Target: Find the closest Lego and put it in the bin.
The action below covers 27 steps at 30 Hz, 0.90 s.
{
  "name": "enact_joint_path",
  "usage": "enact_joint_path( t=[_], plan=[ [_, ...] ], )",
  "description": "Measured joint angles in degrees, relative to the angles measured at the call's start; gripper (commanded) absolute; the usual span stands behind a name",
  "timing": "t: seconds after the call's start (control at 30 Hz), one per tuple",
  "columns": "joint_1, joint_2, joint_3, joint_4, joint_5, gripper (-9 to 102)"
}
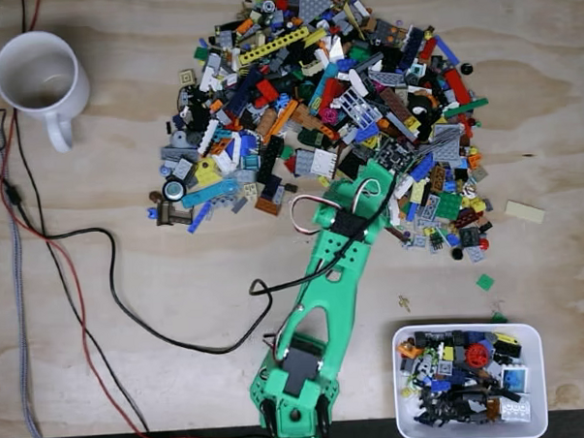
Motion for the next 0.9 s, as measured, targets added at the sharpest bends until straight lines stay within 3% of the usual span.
enact_joint_path(
  t=[0.3, 0.57, 0.9],
  plan=[
    [10.5, -14.3, -3.3, -5.9, -1.9, 19],
    [12.0, -25.4, -10.0, -7.3, -8.9, 19],
    [11.9, -28.4, -11.5, -7.6, -14.4, 5]
  ],
)
